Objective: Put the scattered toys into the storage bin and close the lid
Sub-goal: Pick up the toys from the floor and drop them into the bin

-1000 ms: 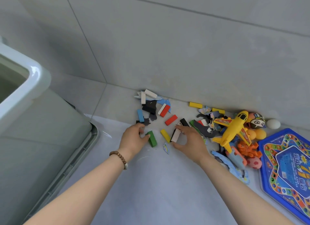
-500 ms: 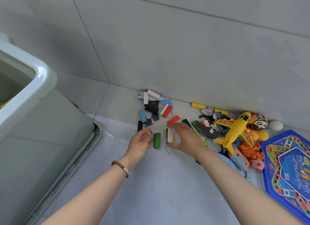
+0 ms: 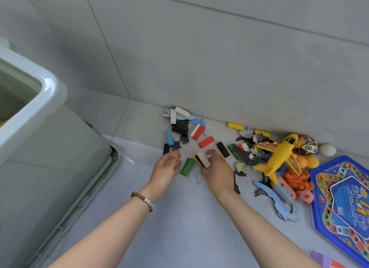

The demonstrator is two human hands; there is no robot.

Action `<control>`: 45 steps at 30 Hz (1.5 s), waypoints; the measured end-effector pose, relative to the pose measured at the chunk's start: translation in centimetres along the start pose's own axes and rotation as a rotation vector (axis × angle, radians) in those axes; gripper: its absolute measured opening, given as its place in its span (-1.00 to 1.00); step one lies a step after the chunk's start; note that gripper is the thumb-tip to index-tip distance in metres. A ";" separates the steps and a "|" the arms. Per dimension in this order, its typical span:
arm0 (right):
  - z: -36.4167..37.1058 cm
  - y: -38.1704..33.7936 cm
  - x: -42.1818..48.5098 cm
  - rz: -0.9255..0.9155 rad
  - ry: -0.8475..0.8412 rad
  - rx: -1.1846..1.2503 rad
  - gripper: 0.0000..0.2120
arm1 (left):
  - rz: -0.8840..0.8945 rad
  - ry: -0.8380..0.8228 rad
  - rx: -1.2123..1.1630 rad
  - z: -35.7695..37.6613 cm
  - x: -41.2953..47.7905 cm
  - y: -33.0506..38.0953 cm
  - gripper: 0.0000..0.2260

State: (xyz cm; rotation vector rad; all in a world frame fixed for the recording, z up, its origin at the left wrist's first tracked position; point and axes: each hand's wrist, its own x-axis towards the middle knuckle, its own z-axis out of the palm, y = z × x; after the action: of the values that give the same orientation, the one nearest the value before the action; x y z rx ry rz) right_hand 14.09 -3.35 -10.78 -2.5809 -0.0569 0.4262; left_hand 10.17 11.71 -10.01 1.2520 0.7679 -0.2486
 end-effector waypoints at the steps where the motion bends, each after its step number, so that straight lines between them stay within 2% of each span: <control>1: -0.2 -0.1 0.1 0.020 0.017 -0.002 -0.71 | -0.005 0.006 -0.019 -0.1 0.0 0.1 -0.75; 3: -0.8 -0.1 0.3 0.076 0.037 0.074 -0.80 | -0.006 0.006 -0.056 -0.1 -0.1 0.4 -0.76; 5: -1.6 -0.4 0.2 0.167 0.016 0.282 -0.78 | -0.006 -0.021 -0.094 0.1 -0.3 0.8 -0.74; 8: -2.5 -2.6 -0.9 0.194 -0.139 0.623 -0.74 | -0.087 -0.129 -0.249 0.6 -0.5 1.6 -0.67; 11: -2.9 -4.9 -1.9 0.146 -0.330 0.816 -0.70 | -0.227 -0.200 -0.509 0.8 -0.6 2.6 -0.65; 12: -3.0 -5.2 -1.8 0.124 -0.325 0.808 -0.69 | -0.271 -0.195 -0.613 0.6 -0.6 2.7 -0.65; 14: -2.7 -4.7 -1.3 0.079 -0.185 0.663 -0.67 | -0.336 -0.145 -0.808 -0.3 -0.5 2.6 -0.67; 16: -2.1 -3.3 -0.8 0.046 -0.068 0.523 -0.65 | -0.358 -0.083 -0.891 -1.8 -0.4 2.2 -0.71; 20: 0.7 -1.8 -1.0 -0.108 -0.199 0.283 -0.51 | -0.352 -0.015 -0.719 -4.5 -0.2 1.2 -0.73; 23: 2.5 -1.7 -0.8 -0.200 -0.161 0.160 -0.50 | -0.327 0.002 -0.611 -5.7 -0.2 0.9 -0.72; 27: 2.5 -1.9 -0.4 -0.229 -0.124 0.040 -0.58 | -0.342 -0.053 -0.540 -6.4 -0.5 1.1 -0.65; 30: 1.6 -3.8 -0.8 -0.145 -0.099 0.335 -0.58 | -0.386 -0.128 -0.530 -6.5 -0.6 1.3 -0.61; 32: 1.1 -5.8 -1.5 -0.210 -0.185 0.525 -0.52 | -0.401 -0.189 -0.513 -6.5 -0.8 1.4 -0.60; 35: 0.7 -7.5 -2.0 -0.287 -0.316 0.596 -0.41 | -0.381 -0.221 -0.538 -6.3 -0.8 1.9 -0.62; 37: 0.8 -7.5 -1.2 -0.226 -0.228 0.633 -0.46 | -0.334 -0.166 -0.509 -6.5 -0.6 2.4 -0.69; 40: 1.4 -7.5 1.1 -0.028 -0.052 0.608 -0.64 | -0.261 -0.049 -0.425 -7.0 -0.2 2.9 -0.75; 43: 2.7 -8.1 3.2 0.188 0.008 0.587 -0.65 | -0.215 0.014 -0.431 -7.6 0.4 3.1 -0.71; 45: 3.4 -8.5 3.9 0.260 0.026 0.560 -0.64 | -0.203 0.016 -0.441 -7.9 0.5 3.2 -0.70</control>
State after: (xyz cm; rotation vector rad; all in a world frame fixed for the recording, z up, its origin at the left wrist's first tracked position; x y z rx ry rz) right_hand 17.13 6.11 -10.41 -2.0417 0.3612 0.4293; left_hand 9.36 20.09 -8.73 0.7617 0.9077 -0.2183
